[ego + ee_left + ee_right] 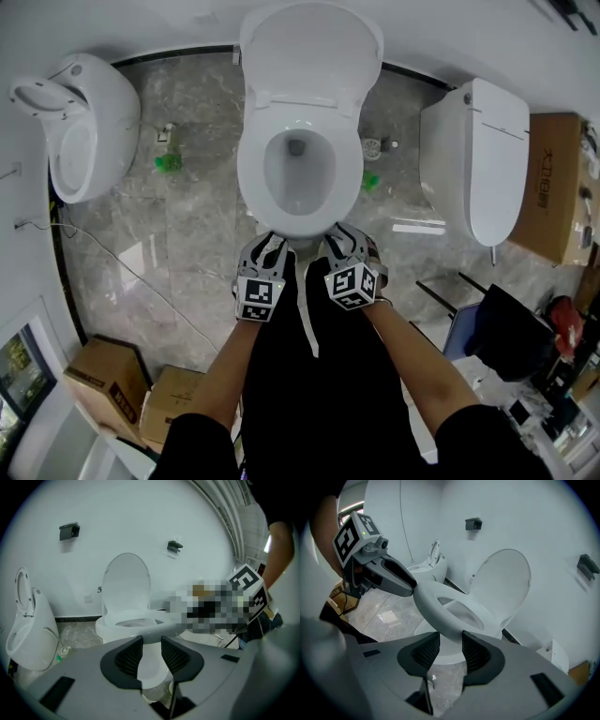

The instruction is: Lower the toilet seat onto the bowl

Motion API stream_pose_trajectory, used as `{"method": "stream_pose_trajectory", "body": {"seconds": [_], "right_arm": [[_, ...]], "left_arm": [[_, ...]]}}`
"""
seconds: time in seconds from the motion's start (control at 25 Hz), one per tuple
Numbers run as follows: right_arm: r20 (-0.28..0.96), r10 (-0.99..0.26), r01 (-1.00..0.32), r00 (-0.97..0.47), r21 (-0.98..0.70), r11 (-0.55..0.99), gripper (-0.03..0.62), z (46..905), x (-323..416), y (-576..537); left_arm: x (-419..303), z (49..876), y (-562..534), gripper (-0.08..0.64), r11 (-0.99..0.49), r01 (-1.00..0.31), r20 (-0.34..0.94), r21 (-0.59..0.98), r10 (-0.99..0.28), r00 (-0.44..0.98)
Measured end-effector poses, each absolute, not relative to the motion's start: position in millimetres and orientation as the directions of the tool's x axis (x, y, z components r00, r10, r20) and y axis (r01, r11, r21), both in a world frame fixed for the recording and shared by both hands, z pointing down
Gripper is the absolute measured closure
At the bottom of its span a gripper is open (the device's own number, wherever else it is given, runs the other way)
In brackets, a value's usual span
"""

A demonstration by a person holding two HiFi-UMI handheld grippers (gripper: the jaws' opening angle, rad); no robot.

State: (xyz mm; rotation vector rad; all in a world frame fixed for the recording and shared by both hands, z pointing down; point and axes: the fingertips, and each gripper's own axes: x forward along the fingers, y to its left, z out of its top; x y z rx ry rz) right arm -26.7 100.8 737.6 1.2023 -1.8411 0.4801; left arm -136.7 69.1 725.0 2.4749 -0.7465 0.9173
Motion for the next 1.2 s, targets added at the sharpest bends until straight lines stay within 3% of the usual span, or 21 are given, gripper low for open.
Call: {"method": "stream_pose_trajectory", "body": {"seconds": [1.2], "right_arm": [[0.844, -0.526, -0.862, -0.102, 0.189, 0.471, 0.426, 790, -37, 127]], "left_arm": [[-147, 780, 96, 0.433, -0.778, -0.584, 0.714, 0.233, -0.270, 0.645]]}}
